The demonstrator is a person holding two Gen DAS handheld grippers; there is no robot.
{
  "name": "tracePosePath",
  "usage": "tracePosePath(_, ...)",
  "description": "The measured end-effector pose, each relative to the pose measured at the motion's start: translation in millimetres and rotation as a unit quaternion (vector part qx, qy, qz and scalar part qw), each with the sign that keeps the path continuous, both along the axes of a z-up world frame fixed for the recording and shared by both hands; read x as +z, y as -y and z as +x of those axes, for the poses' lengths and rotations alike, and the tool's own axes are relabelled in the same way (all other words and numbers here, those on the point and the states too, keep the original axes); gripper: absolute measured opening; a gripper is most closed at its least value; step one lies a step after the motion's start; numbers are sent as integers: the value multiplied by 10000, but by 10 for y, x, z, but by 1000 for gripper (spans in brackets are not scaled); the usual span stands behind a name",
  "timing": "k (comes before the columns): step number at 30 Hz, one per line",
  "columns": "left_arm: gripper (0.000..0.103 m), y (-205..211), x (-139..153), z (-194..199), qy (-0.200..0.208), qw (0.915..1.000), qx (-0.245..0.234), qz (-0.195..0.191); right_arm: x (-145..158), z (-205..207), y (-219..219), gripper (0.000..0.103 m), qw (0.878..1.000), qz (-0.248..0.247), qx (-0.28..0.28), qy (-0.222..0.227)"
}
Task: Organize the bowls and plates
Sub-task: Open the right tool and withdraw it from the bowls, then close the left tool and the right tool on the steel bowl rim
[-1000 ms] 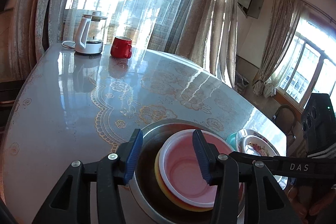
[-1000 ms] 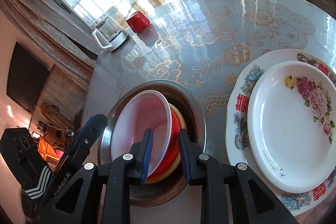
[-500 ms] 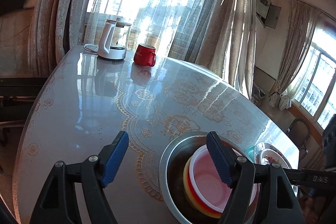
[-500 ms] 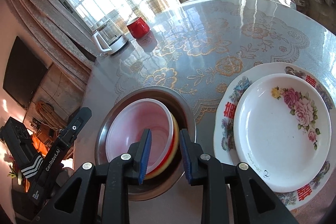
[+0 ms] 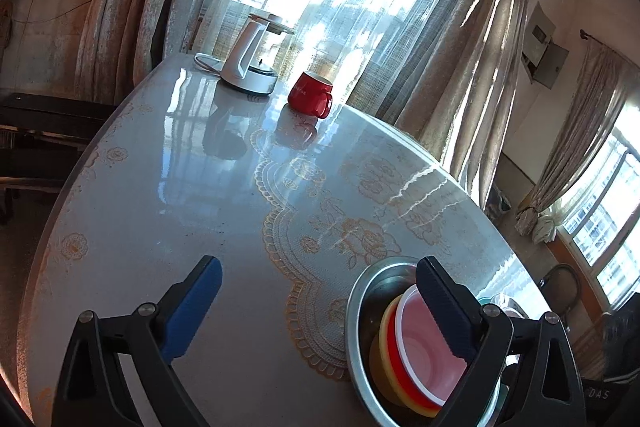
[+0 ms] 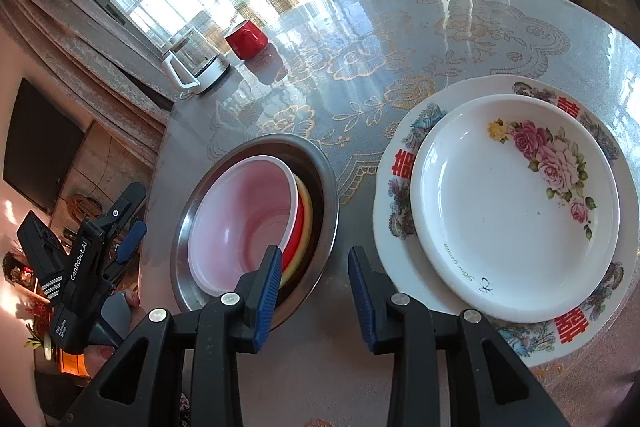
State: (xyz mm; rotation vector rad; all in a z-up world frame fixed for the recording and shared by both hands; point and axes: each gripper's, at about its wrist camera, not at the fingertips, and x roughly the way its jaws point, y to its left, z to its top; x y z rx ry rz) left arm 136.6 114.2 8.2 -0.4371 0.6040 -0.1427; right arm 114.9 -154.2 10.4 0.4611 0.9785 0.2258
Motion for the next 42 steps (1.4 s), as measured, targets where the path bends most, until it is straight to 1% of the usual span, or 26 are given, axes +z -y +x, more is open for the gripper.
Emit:
tracePosePath(3,98,-44,-22,-108,-70,10000,6,46,-27,12,-34,35,9999,-68,25,-93)
tracePosePath(5,96,-67,-34,-151,-153,9998,-104,-78,-55,22,-48,35,9998,-97,25,-143)
tracePosePath(7,89,-55,-46,-178,-281,9991,-247,-193,-80,28,-55,35,9997,-169,6,-174)
tracePosePath(9,81,-24,-62,-194,-419,9983,-336,-234,-101,31,-58,35,9997,-133,-17,-184)
tracePosePath(12,72,26,-94,-193,-615,9964,-506,-302,-122,35,-86,35,9997,-126,32,-205)
tracePosePath(14,67,83,-105,-193,-715,9953,-602,-265,-133,40,-109,35,9997,-120,53,-223)
tracePosePath(17,66,172,-110,-209,-805,9937,-747,-201,-149,53,-131,35,9995,-130,94,-272)
tracePosePath(19,65,216,-99,-199,-830,9932,-810,-86,-157,73,-150,35,9994,-133,103,-297)
tracePosePath(22,55,268,-107,-192,-918,9915,-919,17,-166,96,-157,35,9993,-107,130,-323)
tracePosePath(23,49,277,-114,-182,-956,9908,-953,33,-167,100,-164,35,9993,-126,138,-330)
tracePosePath(25,46,295,-129,-178,-1010,9902,-964,93,-173,112,-171,35,9992,-118,138,-343)
tracePosePath(27,40,312,-146,-171,-1073,9895,-955,166,-176,121,-175,35,9993,-113,150,-338)
tracePosePath(29,37,315,-179,-157,-1136,9884,-986,206,-176,133,-184,35,9993,-140,167,-312)
tracePosePath(31,37,322,-198,-153,-1141,9880,-1019,226,-178,139,-195,35,9993,-172,190,-269)
tracePosePath(33,33,340,-194,-157,-1138,9875,-1063,257,-179,156,-201,35,9994,-149,193,-258)
tracePosePath(38,32,385,-173,-183,-1060,9877,-1048,461,-178,191,-205,35,9993,-153,214,-250)
tracePosePath(42,32,369,-178,-178,-1103,9879,-1014,389,-172,209,-211,35,9993,-224,224,-213)
